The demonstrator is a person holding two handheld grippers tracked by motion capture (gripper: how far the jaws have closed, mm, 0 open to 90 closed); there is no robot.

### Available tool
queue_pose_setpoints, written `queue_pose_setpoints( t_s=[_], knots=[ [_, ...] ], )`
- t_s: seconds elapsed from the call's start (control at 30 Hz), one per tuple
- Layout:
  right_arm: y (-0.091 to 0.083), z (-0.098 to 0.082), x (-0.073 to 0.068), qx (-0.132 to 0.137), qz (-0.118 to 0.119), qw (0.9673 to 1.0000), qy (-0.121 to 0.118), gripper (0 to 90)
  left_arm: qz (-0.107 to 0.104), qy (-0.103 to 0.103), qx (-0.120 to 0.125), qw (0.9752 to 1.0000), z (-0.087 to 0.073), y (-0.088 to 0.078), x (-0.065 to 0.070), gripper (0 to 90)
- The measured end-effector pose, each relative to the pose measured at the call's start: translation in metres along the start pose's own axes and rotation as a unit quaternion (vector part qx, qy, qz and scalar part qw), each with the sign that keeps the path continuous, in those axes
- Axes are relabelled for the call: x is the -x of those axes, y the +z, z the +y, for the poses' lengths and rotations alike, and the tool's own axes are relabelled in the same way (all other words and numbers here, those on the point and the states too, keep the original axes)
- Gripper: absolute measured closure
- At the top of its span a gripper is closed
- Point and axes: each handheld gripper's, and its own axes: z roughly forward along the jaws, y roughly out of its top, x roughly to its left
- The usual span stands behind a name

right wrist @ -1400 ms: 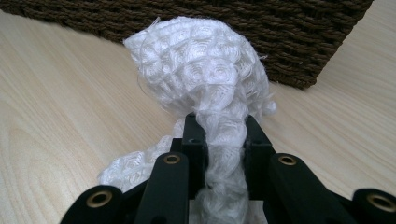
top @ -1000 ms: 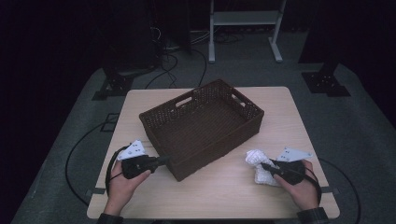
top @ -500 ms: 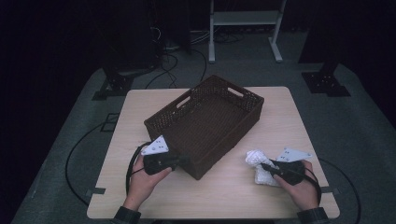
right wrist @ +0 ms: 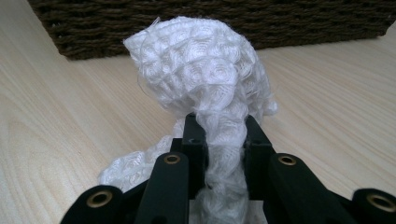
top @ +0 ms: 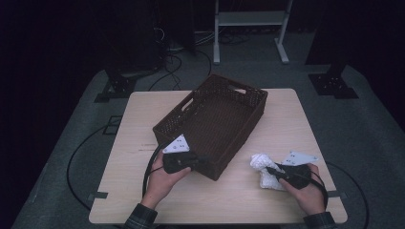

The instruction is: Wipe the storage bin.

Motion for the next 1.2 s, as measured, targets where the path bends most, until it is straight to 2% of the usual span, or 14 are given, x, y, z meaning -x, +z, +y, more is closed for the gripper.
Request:
queue_pose_setpoints(
  t_s=[0.17,0.27,0.5,0.63,0.73,0.83,0.93,1.2],
  knots=[
    [0.000,0.000,0.000,0.000,0.000,1.0000,0.000,75.8,-0.005,0.002,-0.002,1.0000,0.006,0.010,0.001,89.9],
    [0.000,-0.001,0.001,0.001,0.001,1.0000,-0.001,76.0,-0.005,-0.001,0.001,1.0000,0.007,0.008,0.001,88.7],
    [-0.001,-0.001,0.002,-0.002,0.002,1.0000,0.005,76.7,0.028,-0.005,0.007,0.9996,0.015,-0.018,-0.009,79.4],
    [0.000,-0.001,0.002,-0.001,0.003,1.0000,0.007,76.7,0.058,-0.005,0.012,0.9982,0.023,-0.037,-0.022,71.6],
    [0.001,-0.001,0.003,0.001,0.003,1.0000,0.005,76.7,0.084,-0.009,0.008,0.9964,0.029,-0.049,-0.035,67.3],
    [0.002,0.000,0.003,0.000,0.004,1.0000,0.006,76.6,0.113,-0.015,0.002,0.9935,0.034,-0.060,-0.051,63.9],
    [0.003,0.000,0.002,-0.001,0.006,1.0000,0.007,76.6,0.131,-0.025,-0.003,0.9910,0.036,-0.066,-0.066,61.8],
    [0.002,-0.001,0.004,0.000,0.005,1.0000,0.009,76.6,0.177,-0.045,-0.031,0.9826,0.040,-0.065,-0.111,57.1]
  ],
)
